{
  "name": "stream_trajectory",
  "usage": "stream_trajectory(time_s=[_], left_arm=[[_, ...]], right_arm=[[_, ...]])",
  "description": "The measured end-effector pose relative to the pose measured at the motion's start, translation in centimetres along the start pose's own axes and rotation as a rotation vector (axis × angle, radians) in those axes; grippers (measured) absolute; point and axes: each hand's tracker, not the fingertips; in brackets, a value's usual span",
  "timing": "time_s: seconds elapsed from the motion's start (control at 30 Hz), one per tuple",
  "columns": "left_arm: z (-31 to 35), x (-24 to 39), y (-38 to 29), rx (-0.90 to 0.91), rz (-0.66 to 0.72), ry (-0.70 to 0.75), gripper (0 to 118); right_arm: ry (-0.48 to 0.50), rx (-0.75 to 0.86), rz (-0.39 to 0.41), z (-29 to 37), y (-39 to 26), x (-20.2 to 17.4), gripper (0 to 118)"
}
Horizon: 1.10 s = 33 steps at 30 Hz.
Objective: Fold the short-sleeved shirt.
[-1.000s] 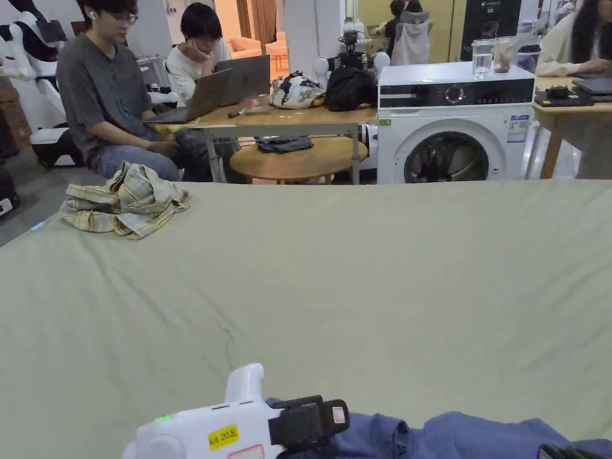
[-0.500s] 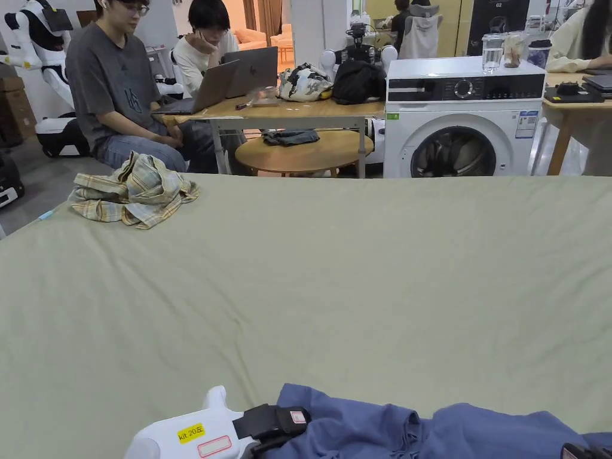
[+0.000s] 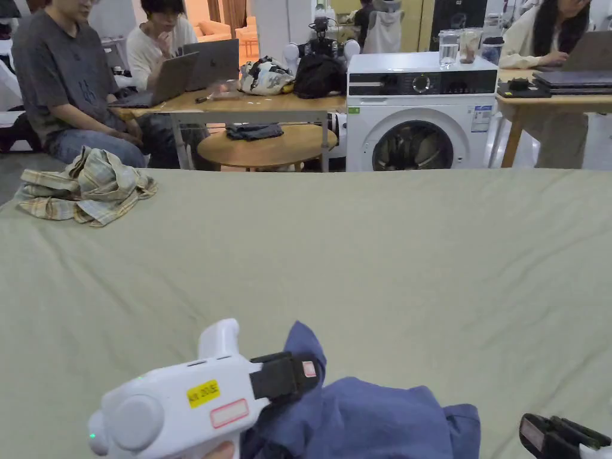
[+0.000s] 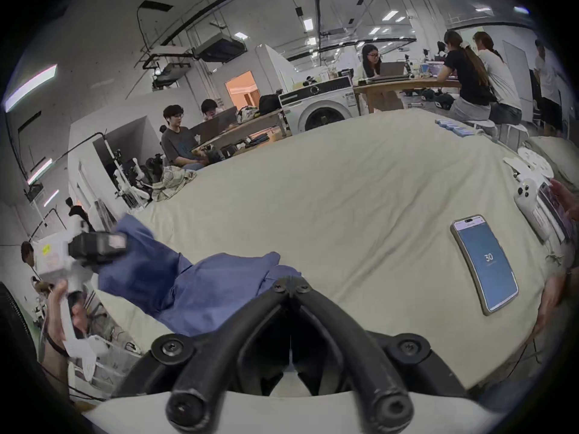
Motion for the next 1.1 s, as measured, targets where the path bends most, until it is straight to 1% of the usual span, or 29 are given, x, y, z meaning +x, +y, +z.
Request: stream_trajectory(time_s=[0.07,0.1,0.17,0.2,0.23,0.27,0.33,0.37,0.4,0.43,0.47,0.5,0.53,0.57,0.63,0.67,0.7,0.73,0.8,0.87,0.9,0.93,0.97,1.0,1.07,1.1], left_arm=[[-5.4,1.2,-1.8,-0.103,0.004,0.033,6],[-7.6,1.6,-2.6,-0.157,0.014,0.004,6],[-9.6,3.3,-3.7,-0.158,0.051,-0.029,6],[-10.1,3.9,-3.8,-0.161,0.038,-0.063,6],[-10.4,4.3,-3.7,-0.157,0.015,-0.09,9],[-10.1,4.5,-3.4,-0.137,0.017,-0.109,21],[-8.9,4.6,-2.7,-0.107,0.055,-0.221,56],[-8.2,4.2,-2.4,-0.087,0.079,-0.258,56],[-7.7,3.9,-2.3,-0.075,0.1,-0.245,56],[-7.5,2.8,-2.0,-0.06,0.126,-0.21,54],[-7.6,2.4,-2.3,-0.056,0.137,-0.168,40],[-8.0,2.0,-2.6,-0.076,0.122,-0.176,11],[-8.9,1.8,-3.1,-0.117,0.108,-0.166,0],[-10.0,1.4,-3.8,-0.143,0.11,-0.15,0],[-12.4,1.6,-5.5,-0.297,0.069,-0.168,0],[-13.3,2.1,-6.4,-0.302,0.021,-0.115,0],[-14.3,2.8,-7.5,-0.343,-0.026,-0.056,0],[-14.8,3.0,-8.0,-0.351,-0.041,-0.04,0],[-14.1,2.8,-7.7,-0.281,-0.003,-0.081,0],[-12.2,3.2,-6.7,-0.255,0.058,-0.119,0],[-11.0,3.0,-6.3,-0.201,0.052,-0.188,1],[-9.3,2.6,-5.6,-0.159,0.041,-0.26,21],[-8.0,2.2,-4.7,-0.124,0.034,-0.295,39],[-6.2,1.7,-3.9,-0.093,0.027,-0.26,52],[-3.1,-0.1,-2.6,-0.052,0.059,-0.204,64],[-1.2,-1.2,-1.8,-0.021,0.092,-0.195,73]], right_arm=[[-0.007,0.004,0.002,0.7,-0.3,0.2,0],[-0.019,0.007,0.002,1.1,-0.5,0.3,0],[-0.03,0.007,0.001,1.8,-0.9,0.9,0],[-0.042,0.009,-0.004,2.0,-1.1,1.2,0],[-0.049,0.009,-0.009,2.2,-1.2,1.5,0],[-0.057,0.009,-0.015,2.3,-1.3,2.0,0],[-0.066,0.004,-0.031,2.4,-1.6,2.7,0],[-0.07,0.001,-0.042,2.4,-1.7,3.0,0],[-0.07,-0.002,-0.052,2.4,-1.8,3.3,0],[-0.066,-0.003,-0.06,2.4,-2.0,3.4,0],[-0.063,-0.002,-0.068,2.4,-2.1,3.5,0],[-0.063,-0.003,-0.073,2.3,-2.2,3.4,0],[-0.057,-0.005,-0.075,2.2,-2.2,3.3,0],[-0.051,-0.009,-0.072,2.1,-2.3,3.1,0],[-0.045,-0.017,-0.059,1.8,-2.3,2.4,0],[-0.038,-0.021,-0.049,1.8,-2.3,2.0,0],[-0.03,-0.026,-0.041,1.7,-2.2,1.6,0],[-0.026,-0.032,-0.037,1.6,-2.2,1.3,0],[-0.013,-0.044,-0.025,1.2,-2.3,1.0,0],[-0.004,-0.058,-0.014,0.7,-2.4,0.7,0],[0.004,-0.067,-0.009,0.3,-2.4,0.5,0],[0.017,-0.079,-0.004,-0.4,-2.3,0.4,0],[0.028,-0.094,0.002,-1.0,-2.1,0.1,0],[0.057,-0.12,0.024,-1.9,-1.7,-0.3,0],[0.111,-0.19,0.075,-3.8,-0.7,-1.2,0],[0.126,-0.215,0.091,-5.0,-0.3,-1.7,0]])
